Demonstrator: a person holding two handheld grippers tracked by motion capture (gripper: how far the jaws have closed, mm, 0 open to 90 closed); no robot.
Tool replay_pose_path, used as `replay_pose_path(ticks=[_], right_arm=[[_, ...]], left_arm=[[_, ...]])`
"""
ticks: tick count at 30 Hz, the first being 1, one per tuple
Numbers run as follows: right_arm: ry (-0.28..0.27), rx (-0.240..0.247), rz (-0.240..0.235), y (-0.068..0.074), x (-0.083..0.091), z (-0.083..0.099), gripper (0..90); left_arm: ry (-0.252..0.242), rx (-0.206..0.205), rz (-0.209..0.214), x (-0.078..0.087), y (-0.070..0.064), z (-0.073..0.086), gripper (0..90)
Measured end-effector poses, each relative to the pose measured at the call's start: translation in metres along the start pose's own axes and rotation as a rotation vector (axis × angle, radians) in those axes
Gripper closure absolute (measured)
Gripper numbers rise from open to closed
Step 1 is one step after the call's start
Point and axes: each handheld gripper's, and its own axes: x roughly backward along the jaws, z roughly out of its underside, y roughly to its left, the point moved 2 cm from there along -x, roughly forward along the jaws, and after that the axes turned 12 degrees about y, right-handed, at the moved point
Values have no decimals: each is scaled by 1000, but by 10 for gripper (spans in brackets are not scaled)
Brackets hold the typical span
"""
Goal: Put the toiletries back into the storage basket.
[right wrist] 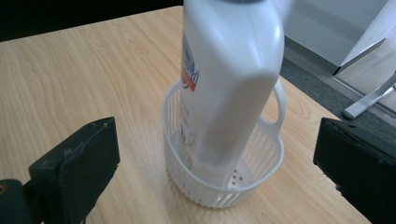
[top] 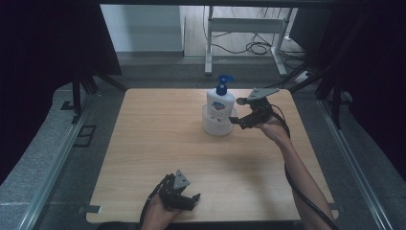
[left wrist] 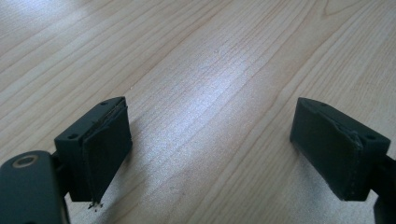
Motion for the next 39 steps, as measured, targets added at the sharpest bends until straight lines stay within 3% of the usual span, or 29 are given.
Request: replay_pose_path(ticks=[16,39], right_arm=[[0,-12,7,18,10,16,0],[18,7,18,52,30,44,0]], left_arm=[[0,0,0,0,0,0,120],[0,2,0,0,0,0,121]])
